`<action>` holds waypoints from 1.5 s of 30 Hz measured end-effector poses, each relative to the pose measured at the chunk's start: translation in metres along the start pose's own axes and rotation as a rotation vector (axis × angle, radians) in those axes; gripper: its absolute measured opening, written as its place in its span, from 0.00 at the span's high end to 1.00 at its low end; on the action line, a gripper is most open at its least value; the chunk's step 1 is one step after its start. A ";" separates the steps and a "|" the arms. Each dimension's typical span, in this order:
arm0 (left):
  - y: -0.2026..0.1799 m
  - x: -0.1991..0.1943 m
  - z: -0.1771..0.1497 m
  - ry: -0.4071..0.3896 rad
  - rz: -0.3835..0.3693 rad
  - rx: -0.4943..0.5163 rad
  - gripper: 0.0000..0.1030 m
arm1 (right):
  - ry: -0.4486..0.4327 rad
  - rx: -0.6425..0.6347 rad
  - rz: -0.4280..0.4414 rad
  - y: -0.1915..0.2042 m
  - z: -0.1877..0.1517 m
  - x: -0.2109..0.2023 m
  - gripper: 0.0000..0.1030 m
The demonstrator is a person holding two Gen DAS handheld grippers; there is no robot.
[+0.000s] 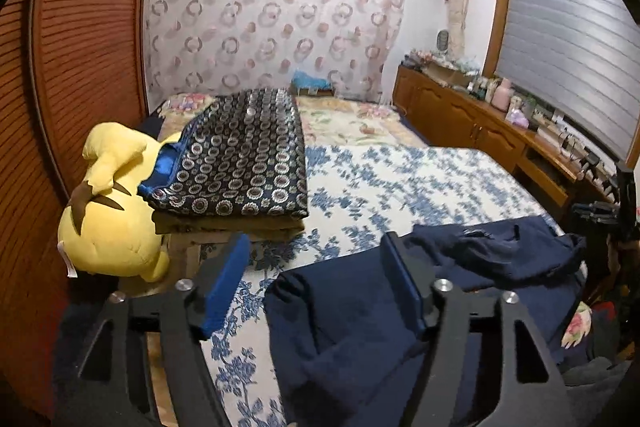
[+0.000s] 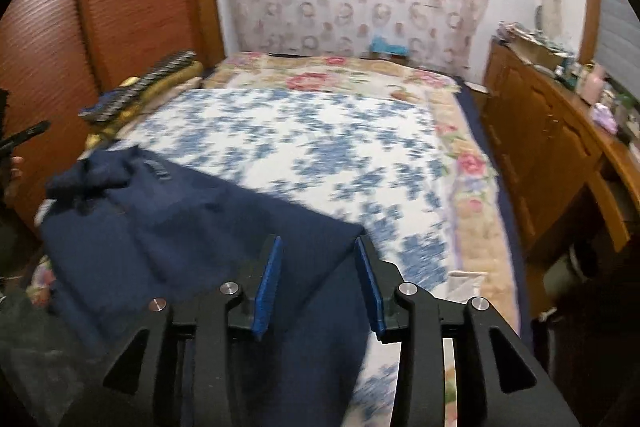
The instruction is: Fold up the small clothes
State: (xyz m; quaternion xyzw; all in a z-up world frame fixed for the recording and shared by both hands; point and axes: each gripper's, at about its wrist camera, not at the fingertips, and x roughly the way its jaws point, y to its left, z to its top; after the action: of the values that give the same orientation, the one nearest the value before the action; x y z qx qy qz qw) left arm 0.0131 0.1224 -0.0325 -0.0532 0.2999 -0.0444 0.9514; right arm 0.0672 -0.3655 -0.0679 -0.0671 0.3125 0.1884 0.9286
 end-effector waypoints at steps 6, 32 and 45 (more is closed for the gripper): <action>0.007 0.044 -0.003 0.095 0.000 -0.003 0.31 | 0.010 0.041 -0.020 -0.009 0.011 0.035 0.57; 0.010 0.112 -0.030 0.304 -0.005 0.039 0.34 | 0.109 0.023 -0.070 -0.021 0.006 0.102 0.36; 0.006 0.112 -0.028 0.306 -0.045 0.052 0.46 | 0.121 0.035 -0.058 -0.027 0.005 0.103 0.36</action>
State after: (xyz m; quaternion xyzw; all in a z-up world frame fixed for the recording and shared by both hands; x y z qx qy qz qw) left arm 0.0892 0.1135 -0.1194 -0.0277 0.4390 -0.0813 0.8944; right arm 0.1561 -0.3572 -0.1259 -0.0711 0.3691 0.1517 0.9142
